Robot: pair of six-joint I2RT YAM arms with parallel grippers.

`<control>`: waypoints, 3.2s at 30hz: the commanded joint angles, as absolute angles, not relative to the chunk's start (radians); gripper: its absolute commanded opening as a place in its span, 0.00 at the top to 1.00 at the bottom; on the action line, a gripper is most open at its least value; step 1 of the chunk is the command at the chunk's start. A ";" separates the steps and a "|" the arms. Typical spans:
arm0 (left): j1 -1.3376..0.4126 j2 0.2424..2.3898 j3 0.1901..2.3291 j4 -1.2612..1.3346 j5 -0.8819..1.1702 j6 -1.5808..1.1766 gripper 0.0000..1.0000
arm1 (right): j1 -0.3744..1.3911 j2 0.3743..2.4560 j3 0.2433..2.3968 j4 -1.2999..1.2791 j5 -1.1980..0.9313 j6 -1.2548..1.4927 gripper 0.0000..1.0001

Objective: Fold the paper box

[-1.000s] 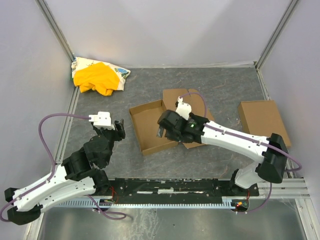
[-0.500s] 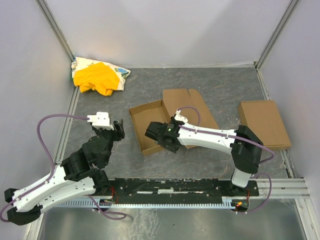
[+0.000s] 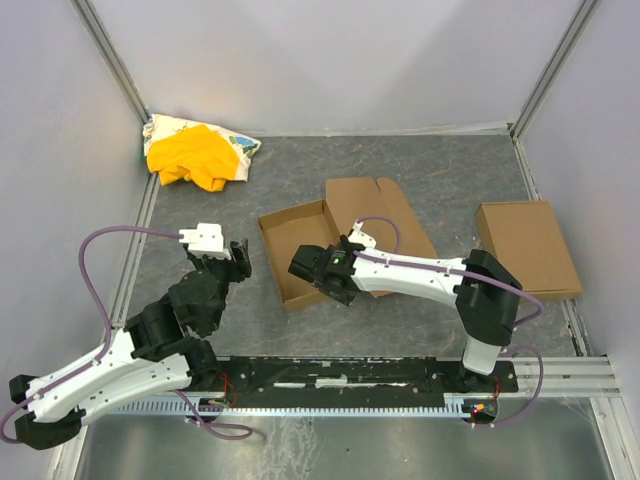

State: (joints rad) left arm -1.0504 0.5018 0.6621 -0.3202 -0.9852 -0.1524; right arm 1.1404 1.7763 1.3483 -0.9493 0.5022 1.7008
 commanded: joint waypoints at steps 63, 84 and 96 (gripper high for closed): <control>-0.668 0.762 0.726 -0.187 -0.035 -0.390 0.01 | 0.761 1.117 1.386 -1.262 0.304 0.669 0.09; -0.224 0.954 0.742 -0.212 0.049 -0.557 0.23 | 0.759 1.062 1.400 -1.300 0.405 0.610 0.29; -0.207 1.205 0.925 -0.248 -0.035 -0.548 0.23 | 0.367 1.400 1.483 -1.023 -0.007 0.515 0.09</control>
